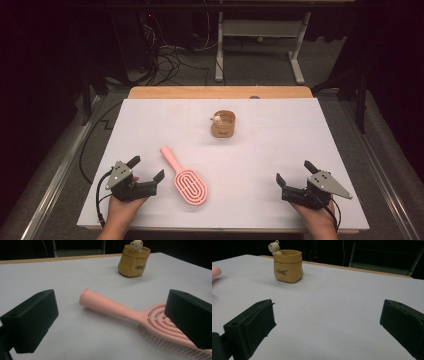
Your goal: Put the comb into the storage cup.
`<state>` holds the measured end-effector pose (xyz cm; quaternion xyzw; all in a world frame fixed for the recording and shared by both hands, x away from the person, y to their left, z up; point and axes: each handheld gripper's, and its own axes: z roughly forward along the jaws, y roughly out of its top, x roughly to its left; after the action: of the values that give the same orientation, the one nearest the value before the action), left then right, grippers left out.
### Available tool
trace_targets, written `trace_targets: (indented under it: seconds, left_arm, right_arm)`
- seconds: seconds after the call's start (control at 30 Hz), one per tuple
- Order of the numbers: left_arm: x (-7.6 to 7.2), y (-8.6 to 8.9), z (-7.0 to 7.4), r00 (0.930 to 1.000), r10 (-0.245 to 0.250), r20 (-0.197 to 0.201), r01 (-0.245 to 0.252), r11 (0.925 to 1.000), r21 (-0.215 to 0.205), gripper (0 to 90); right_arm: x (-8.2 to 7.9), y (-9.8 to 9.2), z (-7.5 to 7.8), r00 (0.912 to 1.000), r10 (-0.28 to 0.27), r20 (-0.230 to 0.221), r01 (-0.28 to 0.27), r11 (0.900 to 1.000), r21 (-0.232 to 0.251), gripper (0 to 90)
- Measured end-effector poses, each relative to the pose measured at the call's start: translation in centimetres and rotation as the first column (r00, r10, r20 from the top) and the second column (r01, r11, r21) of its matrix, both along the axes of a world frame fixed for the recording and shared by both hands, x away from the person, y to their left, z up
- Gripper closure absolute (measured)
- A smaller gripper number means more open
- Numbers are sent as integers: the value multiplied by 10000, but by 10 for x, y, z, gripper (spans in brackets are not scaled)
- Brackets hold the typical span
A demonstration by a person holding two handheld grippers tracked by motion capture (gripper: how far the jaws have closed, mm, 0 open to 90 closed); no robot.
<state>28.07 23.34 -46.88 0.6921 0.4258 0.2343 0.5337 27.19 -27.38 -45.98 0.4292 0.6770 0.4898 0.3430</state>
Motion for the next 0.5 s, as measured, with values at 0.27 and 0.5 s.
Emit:
trace_targets:
  seconds: [0.27,0.5]
  left_arm:
    - [1,0,0,10000,-28,-65,28,10000,26,0]
    - [0,1,1,10000,-47,8,47,10000,13,45]
  right_arm:
    - [0,0,0,10000,-18,5,18,10000,13,1]
    - [-1,0,0,10000,-23,10,23,10000,16,1]
